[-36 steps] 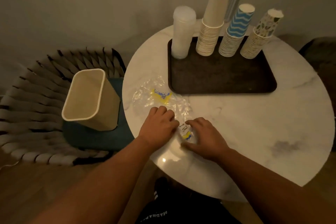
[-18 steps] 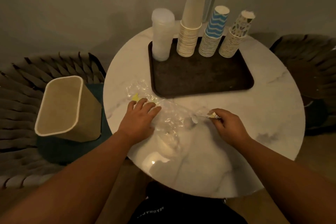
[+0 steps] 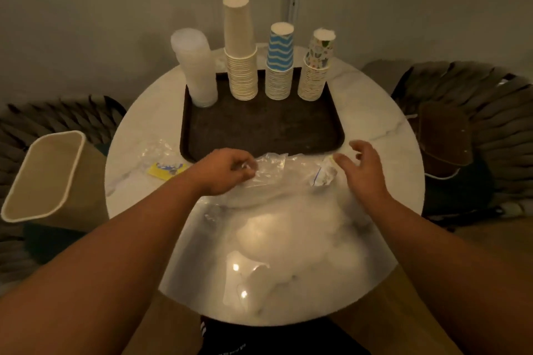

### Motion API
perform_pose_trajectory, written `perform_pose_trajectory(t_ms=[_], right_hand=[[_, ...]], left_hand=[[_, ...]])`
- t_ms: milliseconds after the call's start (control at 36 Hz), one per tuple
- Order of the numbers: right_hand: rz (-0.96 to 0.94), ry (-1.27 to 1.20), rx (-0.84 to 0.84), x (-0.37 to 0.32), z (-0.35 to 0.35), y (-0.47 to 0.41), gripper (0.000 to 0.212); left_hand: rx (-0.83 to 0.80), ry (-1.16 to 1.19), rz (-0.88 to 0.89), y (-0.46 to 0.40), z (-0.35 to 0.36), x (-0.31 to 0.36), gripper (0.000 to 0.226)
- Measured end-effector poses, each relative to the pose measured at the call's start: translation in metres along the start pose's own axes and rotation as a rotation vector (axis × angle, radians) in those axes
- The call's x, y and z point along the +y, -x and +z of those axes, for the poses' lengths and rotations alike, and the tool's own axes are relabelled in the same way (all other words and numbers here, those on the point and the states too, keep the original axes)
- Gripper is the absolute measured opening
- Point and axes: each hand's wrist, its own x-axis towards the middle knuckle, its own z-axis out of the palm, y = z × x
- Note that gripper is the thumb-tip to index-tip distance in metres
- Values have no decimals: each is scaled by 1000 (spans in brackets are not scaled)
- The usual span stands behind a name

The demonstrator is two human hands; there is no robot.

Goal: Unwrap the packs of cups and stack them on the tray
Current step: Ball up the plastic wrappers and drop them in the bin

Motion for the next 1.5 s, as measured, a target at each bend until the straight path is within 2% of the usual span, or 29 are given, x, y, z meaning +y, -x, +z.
perform_pose_trajectory(t_ms=[56,111,139,167,222,250,306,389,500,639,694,778,833,917,944,1000,1056,1083,1111,1167,1194,1250,1306,1333,1389,1444,1500], right_hand=[[-226,97,-165,-7,-6,4,79],[-362,349,-401,-17,2,11,91],[-379,431,-464,-19,9,13,83],[-367,442,-487,-20,14,14,66],[-277,268,-495,-19,16,15,25],[-227,160,-501,-16,13,15,11],[-153,43,-495,-10,3,15,12],[-22,21,-481,-2,-8,19,24],[36,9,-426,3,-8,24,31],[238,-108,-483,-1,-4,23,24],[309,-82,-524,0,-7,20,21],[320,-116,-535,3,-11,13,22],[328,-151,-551,5,-12,10,20],[214,-41,-548,10,-10,7,11],[148,36,-476,12,-10,5,10],[53,192,-217,14,-10,3,12],[-67,294,-15,12,-3,9,29],[-181,350,-19,10,2,17,39],[-305,422,-112,10,10,26,48],[-517,627,-430,15,30,47,62],[-567,741,-572,22,41,56,68],[-551,913,-709,40,56,67,75],[-535,977,-701,56,66,71,78],[-550,993,-677,61,69,72,79],[-591,1005,-656,70,70,70,86],[-644,995,-646,79,63,66,85],[-664,1000,-630,90,49,61,79]], left_hand=[[-98,67,24,-10,6,15,11],[-170,97,56,-19,13,25,11],[-201,95,72,-21,16,31,13],[-230,98,72,-23,17,35,18],[-308,128,-4,-24,17,35,38],[-351,142,-54,-22,15,32,46],[-382,179,-123,-17,10,18,43],[-248,417,-178,-8,3,-5,21],[-70,784,-277,-2,4,-9,15],[78,746,-263,-1,9,-9,8],[114,737,-231,1,9,-8,6],[101,740,-200,4,13,-5,5],[71,735,-197,7,20,-4,12],[82,662,-217,8,36,-6,26],[87,630,-230,8,43,-9,30],[102,564,-269,6,57,-17,36],[135,445,-312,2,70,-25,43],[144,361,-324,1,76,-28,46],[147,281,-329,1,80,-28,49],[138,124,-327,1,87,-25,53],[151,27,-311,2,89,-21,54],[278,-198,-180,4,92,-14,52],[428,-360,90,7,100,-8,45],[453,-394,239,8,106,-8,41],[317,-471,442,11,123,-17,39],[121,-557,459,16,138,-35,47],[31,-609,412,21,144,-51,54]])
